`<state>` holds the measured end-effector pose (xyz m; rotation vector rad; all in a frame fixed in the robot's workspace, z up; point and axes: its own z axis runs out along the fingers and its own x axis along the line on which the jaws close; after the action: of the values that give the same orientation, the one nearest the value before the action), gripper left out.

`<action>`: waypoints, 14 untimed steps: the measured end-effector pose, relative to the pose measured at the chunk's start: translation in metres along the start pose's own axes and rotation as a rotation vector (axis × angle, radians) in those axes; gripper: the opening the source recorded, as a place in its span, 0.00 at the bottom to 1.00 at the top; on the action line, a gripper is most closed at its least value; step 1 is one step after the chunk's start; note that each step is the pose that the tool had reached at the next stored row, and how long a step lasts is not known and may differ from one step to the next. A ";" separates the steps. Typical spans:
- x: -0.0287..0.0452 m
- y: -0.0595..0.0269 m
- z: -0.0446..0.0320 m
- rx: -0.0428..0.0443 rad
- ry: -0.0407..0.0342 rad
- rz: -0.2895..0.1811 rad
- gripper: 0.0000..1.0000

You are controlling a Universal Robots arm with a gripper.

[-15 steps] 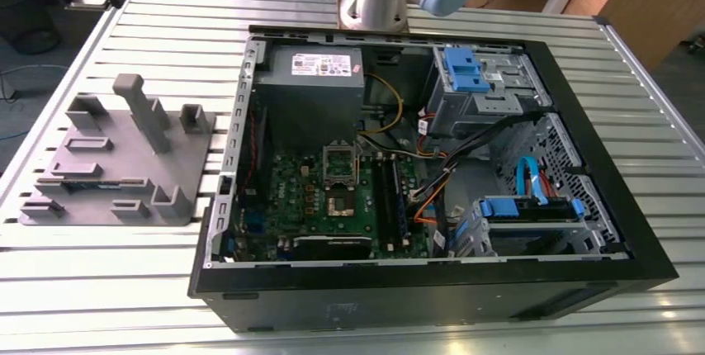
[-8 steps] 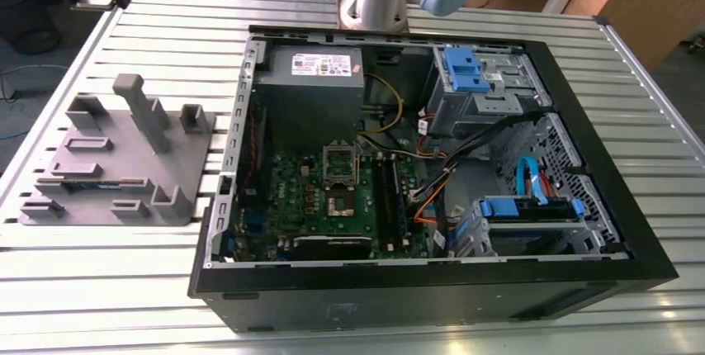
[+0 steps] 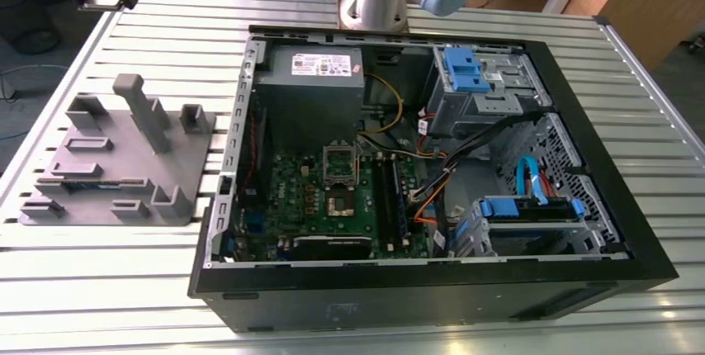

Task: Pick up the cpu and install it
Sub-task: 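Pick up the cpu and move it towards the insertion slot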

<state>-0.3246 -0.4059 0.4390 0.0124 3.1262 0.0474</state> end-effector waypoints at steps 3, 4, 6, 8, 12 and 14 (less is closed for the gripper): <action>-0.0021 0.0000 0.0001 0.0000 0.0001 0.000 0.47; -0.0028 0.0000 0.0001 0.0000 0.0001 0.000 0.47; -0.0042 0.0000 0.0001 0.0000 0.0002 0.000 0.47; -0.0055 0.0000 0.0002 0.0000 0.0002 0.000 0.47; -0.0083 0.0001 0.0003 0.0001 0.0003 0.000 0.47; -0.0097 0.0001 0.0004 0.0000 0.0005 0.000 0.47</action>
<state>-0.3149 -0.4058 0.4388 0.0124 3.1266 0.0473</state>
